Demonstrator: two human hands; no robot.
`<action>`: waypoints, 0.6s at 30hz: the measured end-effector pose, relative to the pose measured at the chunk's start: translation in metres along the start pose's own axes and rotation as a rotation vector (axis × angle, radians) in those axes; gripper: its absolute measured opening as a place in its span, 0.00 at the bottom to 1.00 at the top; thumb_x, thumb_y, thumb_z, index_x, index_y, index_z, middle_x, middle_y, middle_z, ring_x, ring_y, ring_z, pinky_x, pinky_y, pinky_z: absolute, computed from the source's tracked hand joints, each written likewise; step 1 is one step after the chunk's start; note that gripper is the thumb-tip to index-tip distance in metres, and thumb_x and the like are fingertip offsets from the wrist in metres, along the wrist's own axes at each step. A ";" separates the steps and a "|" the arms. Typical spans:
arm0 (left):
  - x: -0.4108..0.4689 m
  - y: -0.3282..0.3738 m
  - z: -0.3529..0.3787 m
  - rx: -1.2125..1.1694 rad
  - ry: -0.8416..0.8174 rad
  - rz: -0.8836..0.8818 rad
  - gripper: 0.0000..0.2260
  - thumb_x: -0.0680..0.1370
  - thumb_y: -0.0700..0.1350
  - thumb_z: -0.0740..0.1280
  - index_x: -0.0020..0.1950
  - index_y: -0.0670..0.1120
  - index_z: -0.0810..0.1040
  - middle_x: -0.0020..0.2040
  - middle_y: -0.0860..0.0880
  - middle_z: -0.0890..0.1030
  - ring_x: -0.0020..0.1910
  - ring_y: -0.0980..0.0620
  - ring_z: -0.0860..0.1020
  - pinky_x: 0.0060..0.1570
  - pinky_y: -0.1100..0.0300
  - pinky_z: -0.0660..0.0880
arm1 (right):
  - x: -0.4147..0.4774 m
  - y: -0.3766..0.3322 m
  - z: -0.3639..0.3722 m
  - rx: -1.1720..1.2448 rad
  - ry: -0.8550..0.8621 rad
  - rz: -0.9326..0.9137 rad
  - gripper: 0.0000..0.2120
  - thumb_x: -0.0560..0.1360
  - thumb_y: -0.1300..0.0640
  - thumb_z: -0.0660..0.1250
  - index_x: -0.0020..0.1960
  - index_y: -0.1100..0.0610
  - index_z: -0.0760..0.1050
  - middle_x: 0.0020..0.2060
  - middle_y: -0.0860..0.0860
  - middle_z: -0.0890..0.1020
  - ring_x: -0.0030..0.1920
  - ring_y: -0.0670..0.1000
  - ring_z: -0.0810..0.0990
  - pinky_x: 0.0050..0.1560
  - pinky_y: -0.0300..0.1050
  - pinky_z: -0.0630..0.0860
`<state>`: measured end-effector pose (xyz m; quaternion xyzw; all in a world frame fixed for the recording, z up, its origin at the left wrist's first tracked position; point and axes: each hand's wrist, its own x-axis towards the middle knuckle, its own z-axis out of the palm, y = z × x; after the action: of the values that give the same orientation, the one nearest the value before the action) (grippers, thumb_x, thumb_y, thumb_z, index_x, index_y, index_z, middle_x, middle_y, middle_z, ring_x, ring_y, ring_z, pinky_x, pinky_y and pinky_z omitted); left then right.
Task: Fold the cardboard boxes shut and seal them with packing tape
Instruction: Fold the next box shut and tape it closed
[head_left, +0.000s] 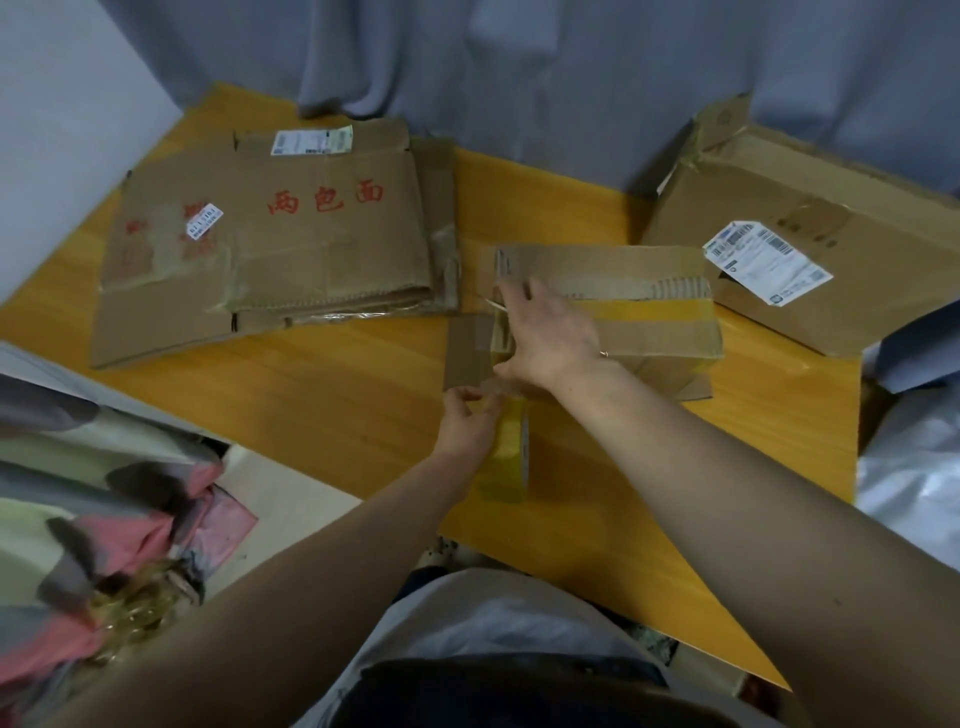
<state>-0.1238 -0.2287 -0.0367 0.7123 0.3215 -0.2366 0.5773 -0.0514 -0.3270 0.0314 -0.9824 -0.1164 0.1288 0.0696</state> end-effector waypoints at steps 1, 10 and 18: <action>0.000 0.000 -0.001 -0.002 0.007 0.029 0.17 0.78 0.60 0.62 0.57 0.50 0.66 0.52 0.47 0.75 0.47 0.49 0.74 0.48 0.52 0.73 | -0.002 -0.003 0.002 -0.037 0.011 -0.008 0.44 0.67 0.47 0.76 0.73 0.54 0.55 0.64 0.56 0.66 0.58 0.58 0.75 0.42 0.48 0.73; 0.004 0.008 -0.001 0.096 0.048 0.157 0.13 0.81 0.49 0.61 0.62 0.43 0.71 0.55 0.46 0.75 0.46 0.51 0.72 0.44 0.59 0.68 | -0.009 0.000 0.001 0.294 0.027 0.060 0.36 0.70 0.43 0.72 0.71 0.53 0.60 0.63 0.52 0.69 0.60 0.54 0.73 0.53 0.51 0.76; 0.008 0.010 -0.001 0.091 0.032 0.160 0.03 0.81 0.45 0.59 0.52 0.47 0.70 0.48 0.47 0.74 0.42 0.50 0.71 0.43 0.58 0.67 | -0.054 0.038 -0.003 0.810 -0.034 0.050 0.08 0.81 0.57 0.59 0.54 0.57 0.76 0.35 0.47 0.74 0.40 0.48 0.72 0.39 0.41 0.68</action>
<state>-0.1112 -0.2274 -0.0351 0.7650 0.2614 -0.1926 0.5562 -0.0938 -0.3771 0.0409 -0.8757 -0.0334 0.1822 0.4460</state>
